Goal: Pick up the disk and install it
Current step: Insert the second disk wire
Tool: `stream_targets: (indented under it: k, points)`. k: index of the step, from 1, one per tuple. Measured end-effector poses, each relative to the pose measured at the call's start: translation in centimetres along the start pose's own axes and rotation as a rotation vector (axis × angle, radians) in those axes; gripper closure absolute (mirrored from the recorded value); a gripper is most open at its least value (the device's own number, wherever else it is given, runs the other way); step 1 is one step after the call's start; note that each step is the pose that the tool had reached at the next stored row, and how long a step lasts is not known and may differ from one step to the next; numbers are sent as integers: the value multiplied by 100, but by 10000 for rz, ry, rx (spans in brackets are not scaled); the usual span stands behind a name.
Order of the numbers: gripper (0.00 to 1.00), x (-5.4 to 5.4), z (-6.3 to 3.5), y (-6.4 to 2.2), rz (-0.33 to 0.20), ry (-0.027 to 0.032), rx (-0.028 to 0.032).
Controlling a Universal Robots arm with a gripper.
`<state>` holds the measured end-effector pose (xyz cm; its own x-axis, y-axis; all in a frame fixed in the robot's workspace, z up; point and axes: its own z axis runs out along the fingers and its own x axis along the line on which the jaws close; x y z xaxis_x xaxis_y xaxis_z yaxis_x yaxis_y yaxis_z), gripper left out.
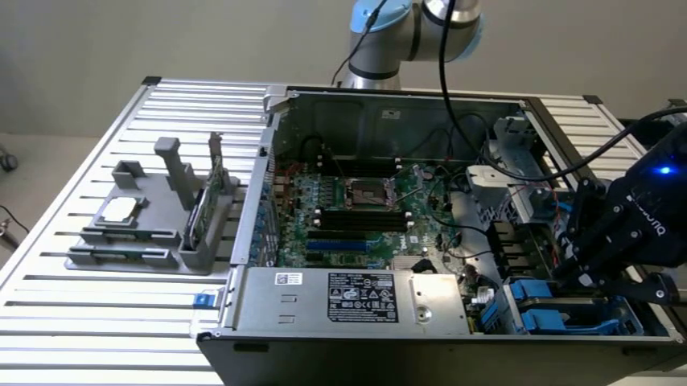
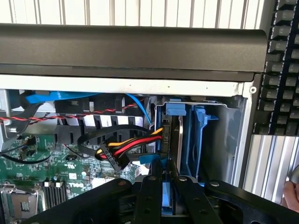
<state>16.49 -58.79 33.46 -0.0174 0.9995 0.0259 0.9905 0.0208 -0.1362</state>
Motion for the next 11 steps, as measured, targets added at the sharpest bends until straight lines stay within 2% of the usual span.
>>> stream_targets:
  k: [2,3,7,11]
  points:
    - [82,0,-14,-2,-1,8,0]
    - [76,0,-26,-4,-1,9,0]
    - [76,0,-92,-30,-1,19,0]
    - [76,2,-133,-105,-7,51,-1]
